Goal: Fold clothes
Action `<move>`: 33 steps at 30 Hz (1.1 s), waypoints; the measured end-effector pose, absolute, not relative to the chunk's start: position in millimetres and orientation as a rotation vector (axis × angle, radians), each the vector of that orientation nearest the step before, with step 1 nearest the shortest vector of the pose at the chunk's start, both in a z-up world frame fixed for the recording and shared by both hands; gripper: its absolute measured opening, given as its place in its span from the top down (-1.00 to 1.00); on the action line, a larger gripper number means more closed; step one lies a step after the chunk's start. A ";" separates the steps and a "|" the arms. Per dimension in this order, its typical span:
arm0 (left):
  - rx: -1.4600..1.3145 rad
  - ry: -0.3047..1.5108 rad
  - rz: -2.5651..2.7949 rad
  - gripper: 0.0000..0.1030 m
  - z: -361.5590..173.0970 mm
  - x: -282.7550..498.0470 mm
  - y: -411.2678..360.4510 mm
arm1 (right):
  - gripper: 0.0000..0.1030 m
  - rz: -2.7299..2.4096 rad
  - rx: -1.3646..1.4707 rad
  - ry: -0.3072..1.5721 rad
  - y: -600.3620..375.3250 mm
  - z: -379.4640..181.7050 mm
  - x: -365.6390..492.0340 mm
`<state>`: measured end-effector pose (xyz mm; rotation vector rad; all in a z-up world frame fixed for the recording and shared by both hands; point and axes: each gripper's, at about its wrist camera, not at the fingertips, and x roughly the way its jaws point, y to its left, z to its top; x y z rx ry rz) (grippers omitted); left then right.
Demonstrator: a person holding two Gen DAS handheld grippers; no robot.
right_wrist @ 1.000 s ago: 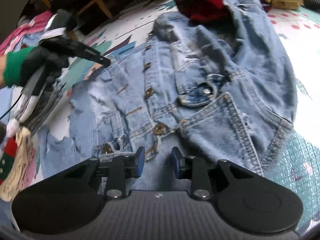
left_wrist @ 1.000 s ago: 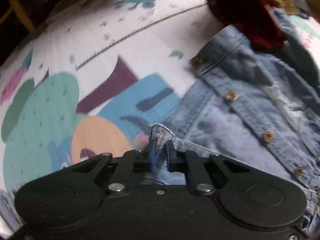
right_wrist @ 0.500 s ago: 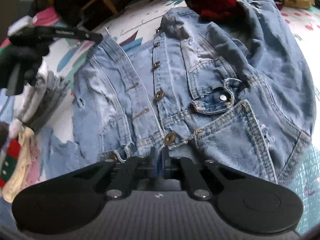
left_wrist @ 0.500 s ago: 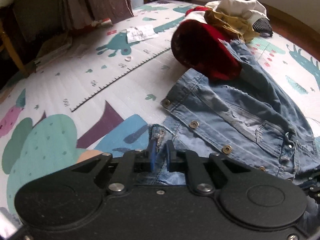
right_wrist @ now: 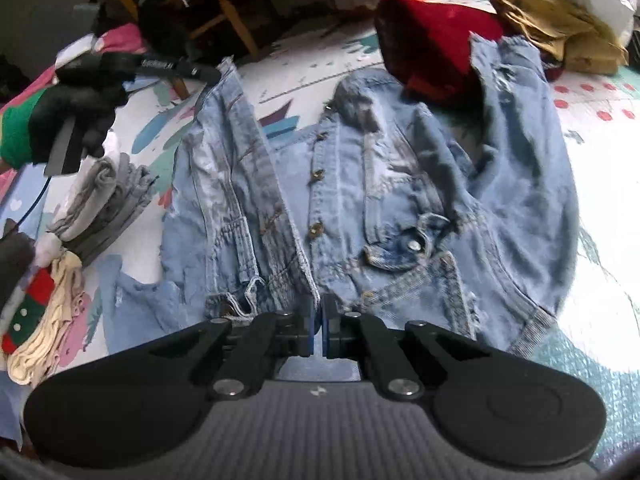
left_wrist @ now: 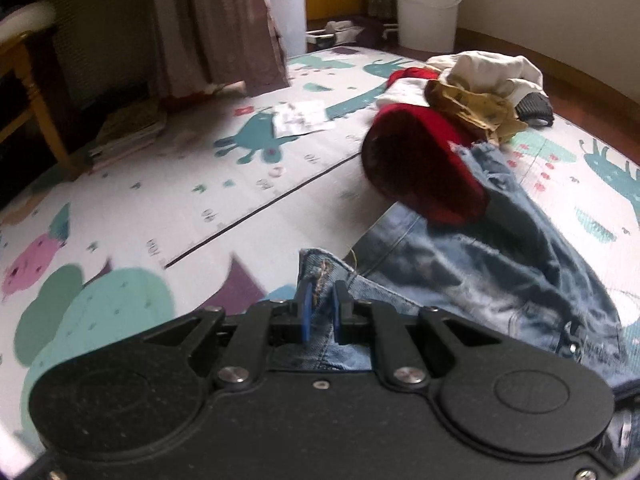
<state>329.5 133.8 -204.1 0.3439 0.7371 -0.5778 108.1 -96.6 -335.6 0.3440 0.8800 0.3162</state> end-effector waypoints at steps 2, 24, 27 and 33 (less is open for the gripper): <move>0.376 0.756 -0.581 0.84 -213.5 336.6 121.0 | 0.88 0.313 0.356 0.900 -96.6 -340.9 108.9; 0.429 0.861 -0.379 0.59 -272.0 356.4 95.1 | 0.75 0.255 0.423 0.954 -104.4 -356.7 107.5; 0.393 0.841 -0.421 0.55 -251.9 343.9 109.3 | 0.69 0.240 0.411 0.917 -111.1 -347.1 105.1; 0.373 0.956 -0.571 0.54 -267.8 304.3 117.8 | 0.61 0.235 0.173 0.822 -114.2 -334.4 108.3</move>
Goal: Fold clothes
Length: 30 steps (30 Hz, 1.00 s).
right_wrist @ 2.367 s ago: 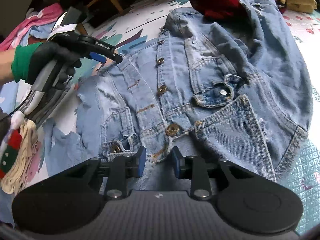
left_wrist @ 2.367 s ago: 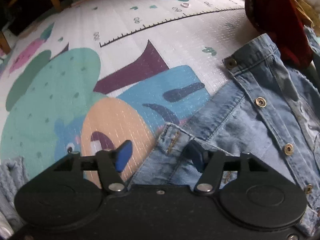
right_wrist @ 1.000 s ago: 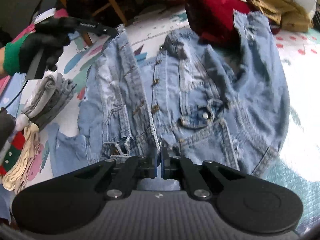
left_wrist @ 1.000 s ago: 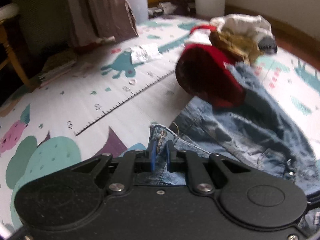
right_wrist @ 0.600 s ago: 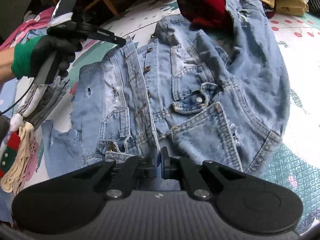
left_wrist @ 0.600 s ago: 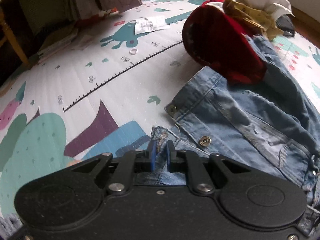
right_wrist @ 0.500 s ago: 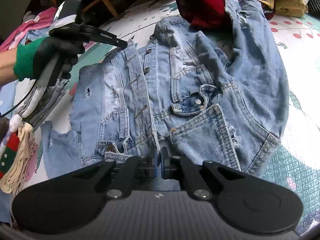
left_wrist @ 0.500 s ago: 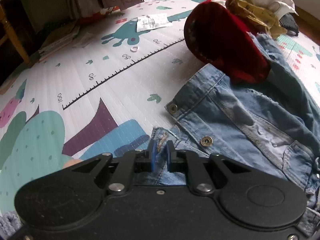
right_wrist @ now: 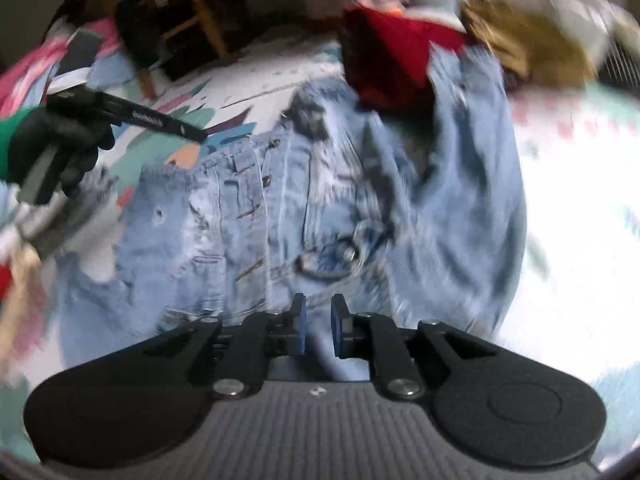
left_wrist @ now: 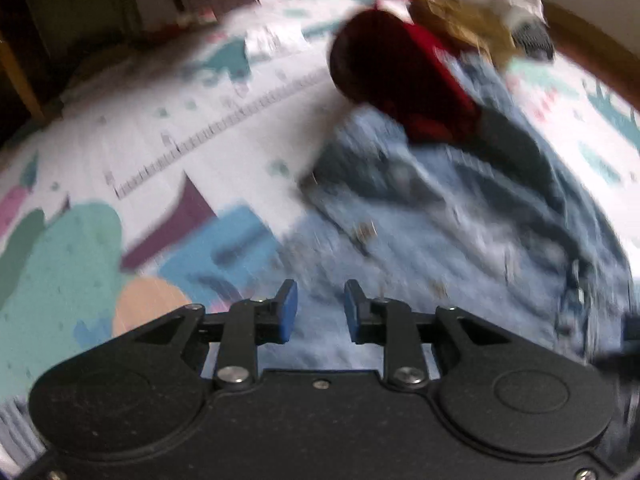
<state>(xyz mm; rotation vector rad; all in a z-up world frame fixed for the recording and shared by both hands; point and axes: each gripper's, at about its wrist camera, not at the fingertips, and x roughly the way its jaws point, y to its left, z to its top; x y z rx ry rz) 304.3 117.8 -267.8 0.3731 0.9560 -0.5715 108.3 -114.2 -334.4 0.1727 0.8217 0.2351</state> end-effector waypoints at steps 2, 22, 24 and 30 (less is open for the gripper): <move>0.306 0.999 -0.590 0.54 -276.2 304.6 117.0 | 0.33 0.243 0.101 0.809 -117.2 -335.3 110.8; -0.007 1.205 -0.804 0.36 -307.2 267.6 63.1 | 0.18 0.209 -0.110 0.811 -129.4 -346.3 112.1; -0.046 1.213 -0.788 0.35 -308.6 268.9 67.1 | 0.11 0.278 -0.233 0.726 -116.4 -340.4 99.7; -0.076 1.237 -0.775 0.24 -307.8 269.9 72.2 | 0.16 0.471 -0.483 0.754 -70.1 -354.3 97.9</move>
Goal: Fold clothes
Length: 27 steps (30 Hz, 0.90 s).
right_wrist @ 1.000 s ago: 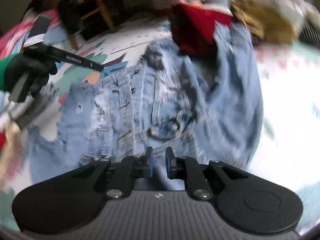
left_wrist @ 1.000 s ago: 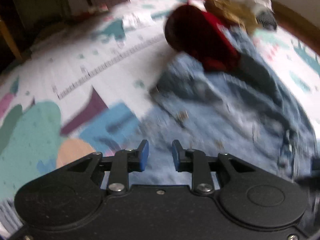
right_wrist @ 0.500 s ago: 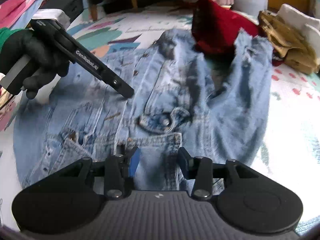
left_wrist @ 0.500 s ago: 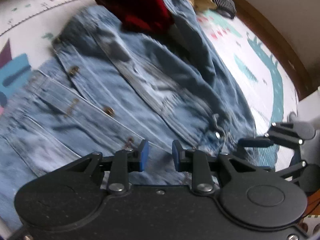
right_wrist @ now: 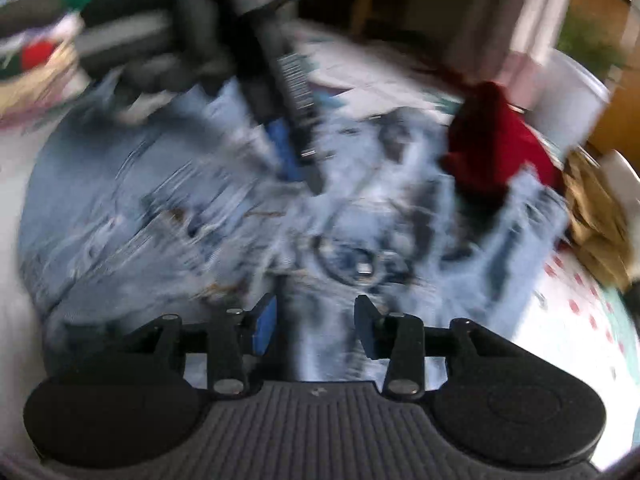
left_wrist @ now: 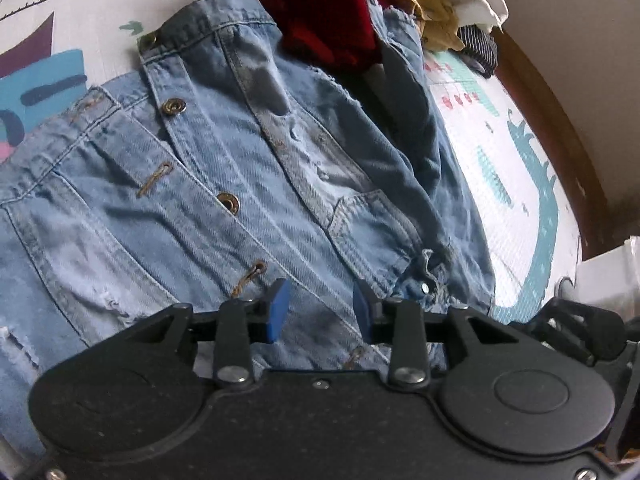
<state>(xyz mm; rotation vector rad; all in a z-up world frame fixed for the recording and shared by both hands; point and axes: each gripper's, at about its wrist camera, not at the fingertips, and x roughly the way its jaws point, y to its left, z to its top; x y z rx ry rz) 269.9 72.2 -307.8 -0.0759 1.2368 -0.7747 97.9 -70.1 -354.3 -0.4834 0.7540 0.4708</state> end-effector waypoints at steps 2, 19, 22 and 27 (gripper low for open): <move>-0.083 1.239 -0.777 0.18 -310.5 267.8 73.4 | 0.17 0.488 -0.529 0.766 -61.0 -360.1 104.8; -0.239 1.030 -0.403 0.17 -299.6 348.2 81.8 | 0.64 0.265 -0.136 0.712 -135.6 -323.0 123.6; -0.345 1.043 -0.345 0.17 -308.1 364.5 80.0 | 0.64 0.252 -0.092 0.710 -139.3 -323.2 119.0; -0.327 1.048 -0.290 0.20 -317.8 369.1 72.1 | 0.64 0.238 -0.027 0.724 -148.9 -320.5 118.4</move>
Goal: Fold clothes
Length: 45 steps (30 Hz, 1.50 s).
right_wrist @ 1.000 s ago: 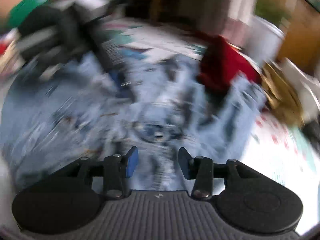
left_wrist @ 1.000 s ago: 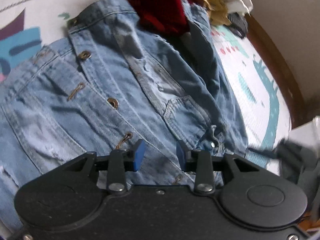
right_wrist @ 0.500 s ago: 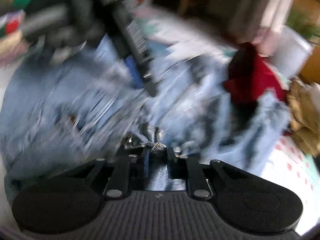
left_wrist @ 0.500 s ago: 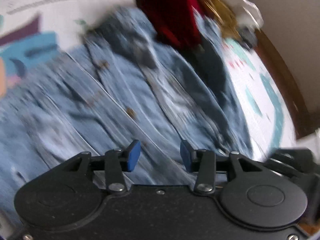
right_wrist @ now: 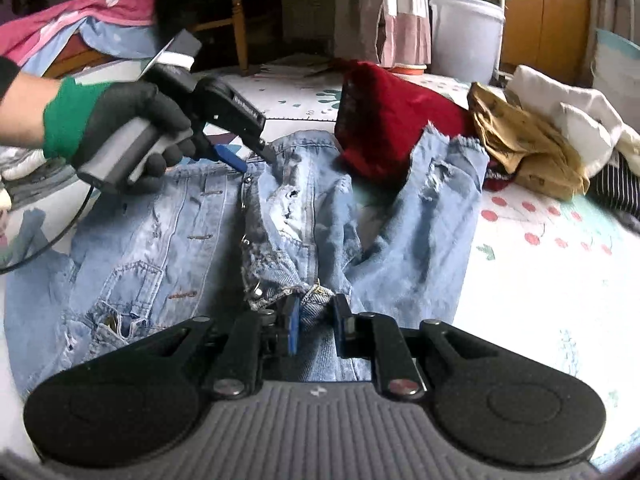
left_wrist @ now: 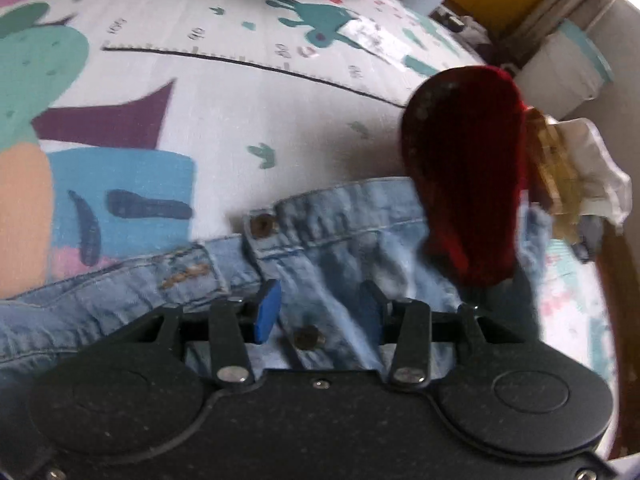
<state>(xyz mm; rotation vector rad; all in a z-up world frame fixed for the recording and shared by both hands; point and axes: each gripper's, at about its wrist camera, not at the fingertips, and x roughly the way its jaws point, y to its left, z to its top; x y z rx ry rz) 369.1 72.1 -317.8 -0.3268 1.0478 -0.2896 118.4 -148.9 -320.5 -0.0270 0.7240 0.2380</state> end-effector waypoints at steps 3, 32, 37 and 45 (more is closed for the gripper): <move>-0.358 1.033 -0.265 0.24 -320.9 371.5 77.2 | 0.64 0.239 -0.032 0.732 -150.1 -323.2 119.1; -0.127 0.950 -0.214 0.90 -287.1 331.8 109.1 | 0.64 0.803 -0.682 0.704 -86.8 -313.7 96.2; -0.106 0.941 -0.212 0.90 -299.7 330.8 109.1 | 0.55 0.820 -0.745 0.810 -77.4 -329.1 108.5; -0.090 0.941 -0.245 0.89 -299.1 342.7 99.3 | 0.24 0.830 -0.662 0.767 -73.2 -321.1 95.8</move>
